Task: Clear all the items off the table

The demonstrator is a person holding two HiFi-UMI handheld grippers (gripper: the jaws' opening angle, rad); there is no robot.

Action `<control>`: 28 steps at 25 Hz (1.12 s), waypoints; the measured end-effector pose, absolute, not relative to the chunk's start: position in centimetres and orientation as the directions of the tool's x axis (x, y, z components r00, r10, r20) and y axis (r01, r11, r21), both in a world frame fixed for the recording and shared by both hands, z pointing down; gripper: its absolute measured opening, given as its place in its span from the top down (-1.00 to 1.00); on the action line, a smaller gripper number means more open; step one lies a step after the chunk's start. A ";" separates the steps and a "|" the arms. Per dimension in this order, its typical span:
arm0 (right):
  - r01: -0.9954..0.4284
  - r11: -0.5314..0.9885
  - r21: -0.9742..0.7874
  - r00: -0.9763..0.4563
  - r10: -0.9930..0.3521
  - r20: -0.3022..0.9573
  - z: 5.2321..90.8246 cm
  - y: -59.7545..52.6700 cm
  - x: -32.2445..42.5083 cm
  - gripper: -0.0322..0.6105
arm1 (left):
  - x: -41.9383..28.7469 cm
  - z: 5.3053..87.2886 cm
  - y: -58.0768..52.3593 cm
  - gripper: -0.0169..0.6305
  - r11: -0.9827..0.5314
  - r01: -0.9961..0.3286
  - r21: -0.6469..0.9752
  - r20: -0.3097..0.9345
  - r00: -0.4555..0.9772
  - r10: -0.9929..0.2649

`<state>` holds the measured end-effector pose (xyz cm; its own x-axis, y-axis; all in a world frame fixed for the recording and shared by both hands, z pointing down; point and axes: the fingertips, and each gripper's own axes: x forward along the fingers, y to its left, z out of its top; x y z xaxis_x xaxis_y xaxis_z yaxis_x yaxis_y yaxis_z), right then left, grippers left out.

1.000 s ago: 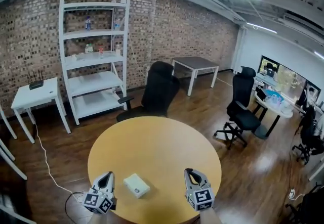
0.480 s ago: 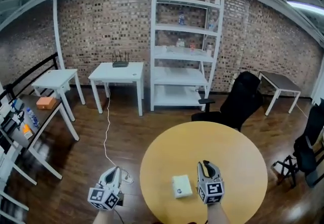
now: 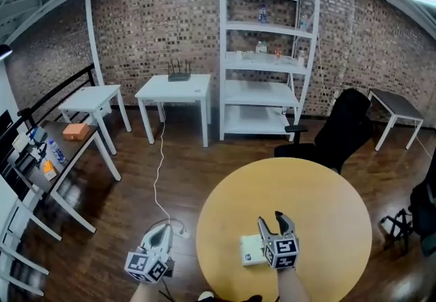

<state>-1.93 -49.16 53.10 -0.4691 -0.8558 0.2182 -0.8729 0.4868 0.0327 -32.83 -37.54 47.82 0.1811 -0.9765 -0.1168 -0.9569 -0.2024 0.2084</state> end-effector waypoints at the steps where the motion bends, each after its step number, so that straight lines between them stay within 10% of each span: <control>1: -0.873 0.486 0.030 -0.468 -0.854 0.227 53.5 -49.2 -2.0 0.14 | -33.3 48.1 -37.7 0.98 -0.200 -0.959 0.202 -0.109 0.181 -0.978; 7: -0.884 0.468 0.021 -0.436 -0.838 0.328 56.7 -50.0 -2.3 0.13 | -35.0 49.9 -39.4 0.98 -0.182 -0.959 0.219 -0.059 0.173 -0.983; 20: -0.895 0.442 -0.066 -0.338 -0.573 0.747 72.8 -44.7 -1.9 -0.80 | -31.5 56.8 -40.3 0.98 -0.221 -0.921 0.320 0.128 0.273 -0.954; 28: -0.913 0.407 0.003 -0.212 -0.481 0.850 77.4 -43.2 -1.5 -0.87 | -31.5 59.6 -40.3 0.98 -0.212 -0.912 0.352 0.200 0.294 -0.935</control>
